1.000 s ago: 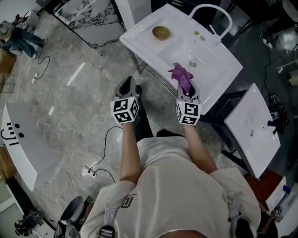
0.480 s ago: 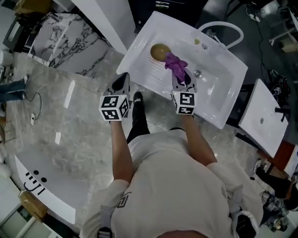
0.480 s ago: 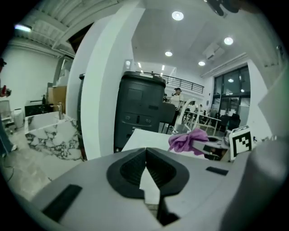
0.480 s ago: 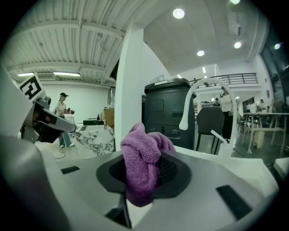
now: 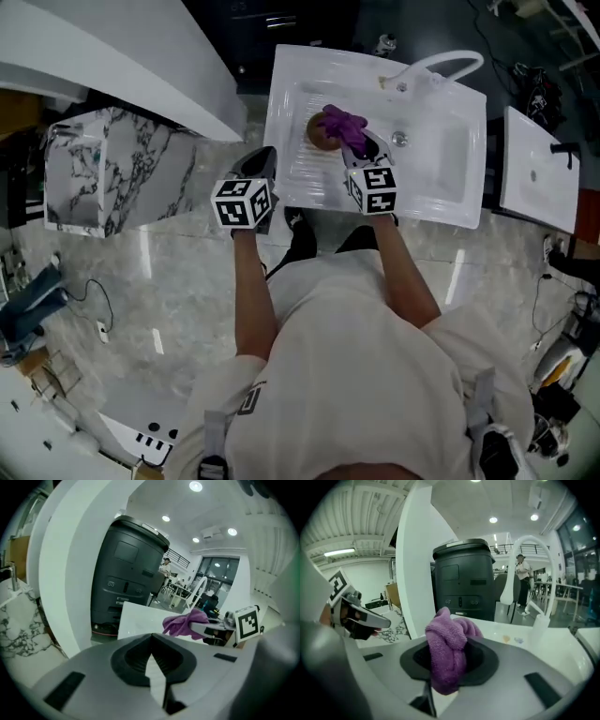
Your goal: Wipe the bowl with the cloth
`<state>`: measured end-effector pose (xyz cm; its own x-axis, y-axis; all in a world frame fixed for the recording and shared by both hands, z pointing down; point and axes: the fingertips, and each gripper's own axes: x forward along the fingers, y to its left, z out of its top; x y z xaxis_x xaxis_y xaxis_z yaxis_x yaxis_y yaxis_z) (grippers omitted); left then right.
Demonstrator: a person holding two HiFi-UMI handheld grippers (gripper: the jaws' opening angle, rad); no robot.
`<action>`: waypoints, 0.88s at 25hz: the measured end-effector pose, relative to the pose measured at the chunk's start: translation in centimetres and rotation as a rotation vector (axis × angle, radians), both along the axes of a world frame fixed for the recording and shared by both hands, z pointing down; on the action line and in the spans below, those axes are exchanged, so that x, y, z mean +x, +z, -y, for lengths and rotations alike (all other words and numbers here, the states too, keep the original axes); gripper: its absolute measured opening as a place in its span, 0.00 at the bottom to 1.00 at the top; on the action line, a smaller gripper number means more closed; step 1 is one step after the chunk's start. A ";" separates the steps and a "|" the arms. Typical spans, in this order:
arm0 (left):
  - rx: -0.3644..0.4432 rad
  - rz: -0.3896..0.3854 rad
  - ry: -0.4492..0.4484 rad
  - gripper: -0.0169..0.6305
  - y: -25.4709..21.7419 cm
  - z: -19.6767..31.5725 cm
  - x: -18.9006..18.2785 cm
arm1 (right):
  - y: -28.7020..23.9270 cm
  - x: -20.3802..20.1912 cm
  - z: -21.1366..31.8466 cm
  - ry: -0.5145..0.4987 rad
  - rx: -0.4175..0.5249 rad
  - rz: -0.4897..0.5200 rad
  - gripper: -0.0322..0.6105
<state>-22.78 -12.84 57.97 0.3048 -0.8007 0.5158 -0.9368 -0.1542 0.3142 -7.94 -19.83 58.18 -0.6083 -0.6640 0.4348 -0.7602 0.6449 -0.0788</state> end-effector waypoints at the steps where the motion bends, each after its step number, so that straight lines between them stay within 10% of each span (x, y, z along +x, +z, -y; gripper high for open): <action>1: 0.001 -0.027 0.036 0.04 0.2 0.7 0.4 | 0.3 -0.1 -0.2 -0.005 -0.035 0.009 0.19; 12: -0.023 -0.051 0.173 0.04 2.5 7.4 3.2 | 0.4 2.5 -0.3 0.009 -0.099 0.060 0.19; 22: -0.268 -0.173 0.135 0.14 7.3 9.4 3.8 | 1.3 3.0 1.4 -0.027 -0.159 0.062 0.19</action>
